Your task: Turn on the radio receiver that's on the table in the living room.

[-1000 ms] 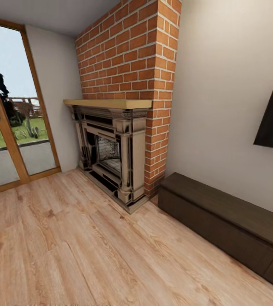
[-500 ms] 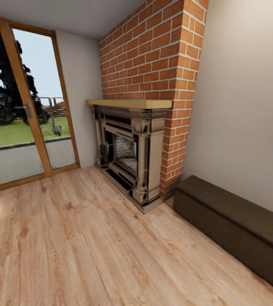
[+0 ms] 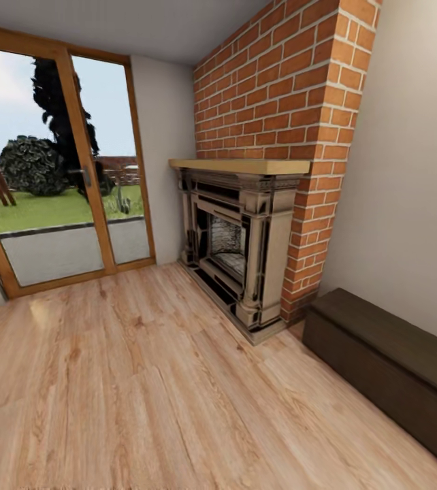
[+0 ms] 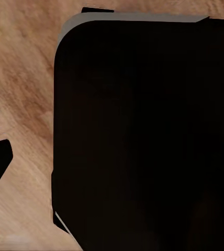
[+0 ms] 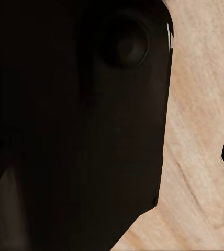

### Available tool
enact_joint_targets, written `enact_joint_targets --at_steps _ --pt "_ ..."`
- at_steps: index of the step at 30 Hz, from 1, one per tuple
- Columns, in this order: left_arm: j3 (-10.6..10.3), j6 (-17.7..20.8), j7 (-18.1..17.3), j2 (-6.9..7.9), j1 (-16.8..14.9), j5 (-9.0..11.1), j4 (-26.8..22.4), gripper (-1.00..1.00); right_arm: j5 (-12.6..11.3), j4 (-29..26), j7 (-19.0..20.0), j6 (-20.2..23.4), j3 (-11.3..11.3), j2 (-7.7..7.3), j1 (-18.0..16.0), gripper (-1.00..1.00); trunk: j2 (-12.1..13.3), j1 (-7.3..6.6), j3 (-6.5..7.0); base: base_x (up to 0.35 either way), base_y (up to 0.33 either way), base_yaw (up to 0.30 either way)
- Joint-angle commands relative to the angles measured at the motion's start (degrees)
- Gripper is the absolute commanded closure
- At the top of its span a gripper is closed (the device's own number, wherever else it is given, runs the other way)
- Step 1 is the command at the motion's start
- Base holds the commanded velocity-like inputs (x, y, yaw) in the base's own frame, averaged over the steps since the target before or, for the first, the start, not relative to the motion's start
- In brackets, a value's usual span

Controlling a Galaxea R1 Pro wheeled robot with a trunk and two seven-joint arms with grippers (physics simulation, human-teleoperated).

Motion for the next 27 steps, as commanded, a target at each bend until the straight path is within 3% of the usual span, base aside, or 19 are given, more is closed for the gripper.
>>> enact_joint_targets --at_steps 1,27 --pt "0.0 0.0 0.0 0.0 0.0 0.0 0.0 -1.0 0.0 0.0 0.0 0.0 0.0 0.0 0.0 -1.0 0.0 0.0 0.0 0.0 0.0 0.271" --pt "-0.08 0.0 0.0 0.0 0.0 0.0 0.0 -1.0 0.0 -0.01 0.0 0.0 0.0 0.0 0.0 -1.0 0.0 0.0 0.0 0.0 0.0 0.271"
